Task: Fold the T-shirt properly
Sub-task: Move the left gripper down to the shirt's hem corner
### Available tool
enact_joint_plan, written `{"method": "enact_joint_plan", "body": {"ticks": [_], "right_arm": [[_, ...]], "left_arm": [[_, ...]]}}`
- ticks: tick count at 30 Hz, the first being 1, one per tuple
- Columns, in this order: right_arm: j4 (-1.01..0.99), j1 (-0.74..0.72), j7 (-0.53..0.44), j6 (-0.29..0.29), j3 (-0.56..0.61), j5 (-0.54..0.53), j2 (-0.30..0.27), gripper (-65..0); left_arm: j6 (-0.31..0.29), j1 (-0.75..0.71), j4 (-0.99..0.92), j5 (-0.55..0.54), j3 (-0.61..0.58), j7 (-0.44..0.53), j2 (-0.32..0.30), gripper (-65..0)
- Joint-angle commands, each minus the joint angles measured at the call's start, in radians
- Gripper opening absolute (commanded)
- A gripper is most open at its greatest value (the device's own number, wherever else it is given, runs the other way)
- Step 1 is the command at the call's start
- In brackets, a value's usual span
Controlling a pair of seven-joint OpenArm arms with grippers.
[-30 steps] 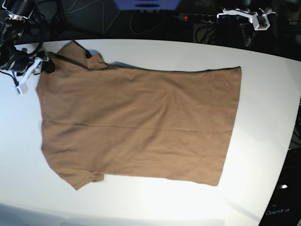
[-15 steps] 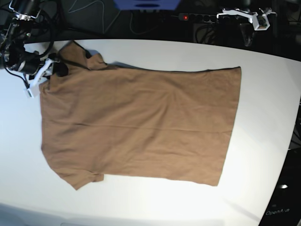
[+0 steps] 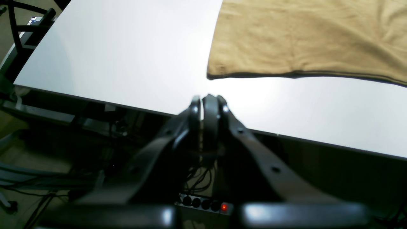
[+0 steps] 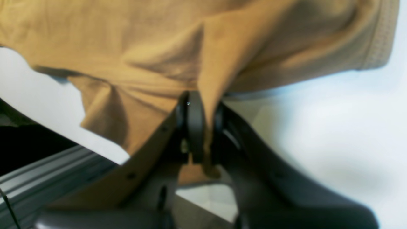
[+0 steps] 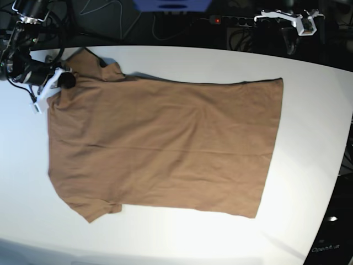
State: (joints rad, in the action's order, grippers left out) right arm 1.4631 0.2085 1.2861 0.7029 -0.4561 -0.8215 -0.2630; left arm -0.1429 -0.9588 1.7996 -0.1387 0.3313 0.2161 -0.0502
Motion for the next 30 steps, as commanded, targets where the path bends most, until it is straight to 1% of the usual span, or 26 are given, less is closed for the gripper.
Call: {"method": "enact_joint_plan", "body": {"ticks": [1, 6, 8, 11, 14, 16, 20, 22, 24, 25, 28, 30], "right_arm": [[0.000, 0.004, 0.046, -0.005, 0.000, 0.041, -0.006, -64.9], [0.000, 0.002, 0.045, -0.005, -0.002, 0.041, -0.019, -64.9], [0.000, 0.002, 0.045, -0.005, -0.002, 0.041, -0.019, -64.9], [0.000, 0.002, 0.045, -0.005, 0.003, 0.041, -0.019, -64.9], [0.000, 0.002, 0.045, -0.005, 0.003, 0.041, -0.019, -64.9], [0.000, 0.002, 0.043, -0.005, 0.003, 0.041, -0.019, -64.9], [0.000, 0.004, 0.043, -0.005, 0.004, 0.043, -0.019, -64.9], [-0.002, 0.002, 0.043, -0.005, 0.004, 0.043, -0.019, -64.9], [0.001, 0.002, 0.043, -0.005, 0.004, 0.043, -0.019, -64.9], [0.000, 0.002, 0.043, -0.005, 0.004, 0.043, -0.019, -64.9], [-0.002, 0.002, 0.043, -0.005, 0.004, 0.044, -0.019, -64.9], [0.000, 0.002, 0.043, -0.005, 0.006, 0.044, -0.020, -64.9]], "left_arm": [[0.002, -0.018, 0.018, -0.002, 0.005, 0.022, -0.003, -63.9], [0.001, -0.018, 0.007, 0.000, 0.015, 0.019, 0.017, -63.9], [0.001, -0.012, 0.016, 0.000, 0.028, -0.022, 0.017, -63.9], [-0.001, 0.011, 0.064, -0.002, 0.027, -0.188, 0.017, -63.9], [-0.002, 0.070, 0.136, -0.002, 0.033, -0.416, 0.016, -63.9], [-0.004, 0.097, 0.188, -0.002, 0.045, -0.521, 0.014, -63.9], [-0.004, 0.153, 0.251, -0.005, 0.067, -0.639, 0.014, -63.9], [-0.004, 0.208, 0.260, -0.003, 0.067, -0.699, 0.008, -63.9], [-0.004, 0.269, 0.259, -0.011, 0.068, -0.763, -0.020, -63.9], [-0.004, 0.304, 0.259, -0.012, 0.068, -0.811, -0.033, -63.9], [-0.004, 0.423, 0.259, -0.009, 0.071, -0.920, -0.058, -63.9], [-0.004, 0.509, 0.257, -0.012, 0.110, -0.986, -0.067, -63.9]]}}
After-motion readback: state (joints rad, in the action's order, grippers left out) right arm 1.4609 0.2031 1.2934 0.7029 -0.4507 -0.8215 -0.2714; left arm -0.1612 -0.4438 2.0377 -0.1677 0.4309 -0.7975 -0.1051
